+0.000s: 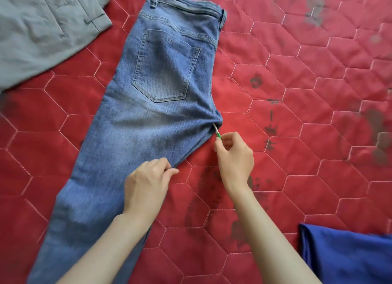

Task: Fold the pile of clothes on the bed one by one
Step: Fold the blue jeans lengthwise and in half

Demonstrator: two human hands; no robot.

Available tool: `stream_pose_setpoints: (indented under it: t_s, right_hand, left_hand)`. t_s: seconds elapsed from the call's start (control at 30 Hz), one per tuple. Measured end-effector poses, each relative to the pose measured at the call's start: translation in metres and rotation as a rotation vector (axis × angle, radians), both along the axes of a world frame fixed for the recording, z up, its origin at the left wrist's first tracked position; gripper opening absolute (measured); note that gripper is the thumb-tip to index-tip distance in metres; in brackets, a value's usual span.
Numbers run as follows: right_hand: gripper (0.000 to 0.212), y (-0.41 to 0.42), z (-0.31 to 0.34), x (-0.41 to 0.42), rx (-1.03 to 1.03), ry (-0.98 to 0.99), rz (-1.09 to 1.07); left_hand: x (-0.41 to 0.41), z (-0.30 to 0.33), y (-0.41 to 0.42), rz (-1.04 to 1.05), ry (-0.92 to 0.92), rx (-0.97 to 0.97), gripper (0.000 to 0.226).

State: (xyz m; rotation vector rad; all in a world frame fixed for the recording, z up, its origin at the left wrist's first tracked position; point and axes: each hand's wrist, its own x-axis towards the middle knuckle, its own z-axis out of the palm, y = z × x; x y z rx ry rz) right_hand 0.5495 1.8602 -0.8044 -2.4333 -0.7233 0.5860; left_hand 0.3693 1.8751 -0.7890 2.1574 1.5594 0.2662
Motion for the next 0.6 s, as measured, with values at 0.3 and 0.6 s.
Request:
stream_pose_setpoints:
  t_s: [0.3,0.6]
  right_hand:
    - [0.003,0.016,0.03,-0.046,0.335,0.247,-0.121]
    - [0.014,-0.016,0.01,-0.047,0.273,-0.014,0.066]
  left_hand:
    - [-0.024,0.059,0.016,0.245,-0.262,-0.106,0.02]
    - [-0.015,0.043,0.005,0.084,-0.167,0.145,0.023]
